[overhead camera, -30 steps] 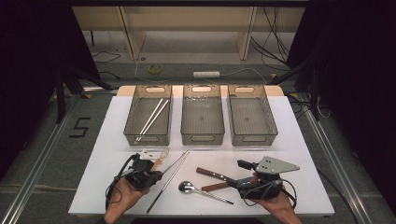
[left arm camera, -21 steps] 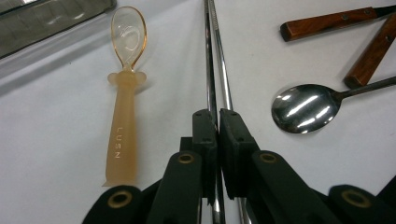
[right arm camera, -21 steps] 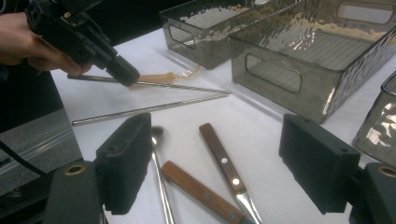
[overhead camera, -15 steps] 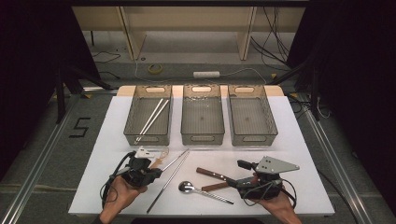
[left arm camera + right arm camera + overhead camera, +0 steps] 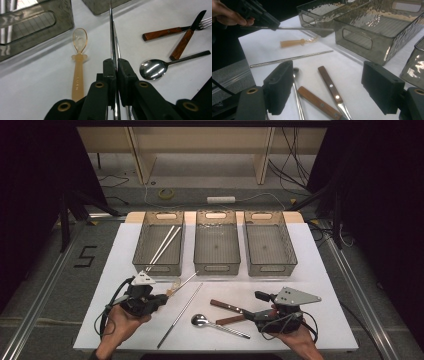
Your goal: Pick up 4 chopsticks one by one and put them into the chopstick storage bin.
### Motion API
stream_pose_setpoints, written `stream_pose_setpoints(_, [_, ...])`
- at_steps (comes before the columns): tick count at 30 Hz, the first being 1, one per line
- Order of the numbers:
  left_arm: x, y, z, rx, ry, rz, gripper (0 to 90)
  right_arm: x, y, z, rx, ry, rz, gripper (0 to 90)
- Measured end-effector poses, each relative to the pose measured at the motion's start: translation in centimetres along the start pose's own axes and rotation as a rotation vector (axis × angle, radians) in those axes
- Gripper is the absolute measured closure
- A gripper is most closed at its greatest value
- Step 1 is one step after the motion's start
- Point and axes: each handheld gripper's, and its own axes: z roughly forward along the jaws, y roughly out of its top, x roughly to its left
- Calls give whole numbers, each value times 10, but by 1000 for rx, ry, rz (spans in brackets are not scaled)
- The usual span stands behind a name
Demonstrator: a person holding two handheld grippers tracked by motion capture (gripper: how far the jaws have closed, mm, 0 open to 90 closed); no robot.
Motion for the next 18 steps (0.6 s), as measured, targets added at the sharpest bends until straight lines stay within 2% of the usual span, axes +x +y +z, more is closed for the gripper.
stream_pose_setpoints(11, [28, 20, -22, -104, 35, -69, 847, 0, 0, 0, 0, 0, 1, 269])
stream_pose_setpoints(18, [49, 36, -23, -140, 61, -109, 847, 0, 0, 1, 1, -1, 4, 269])
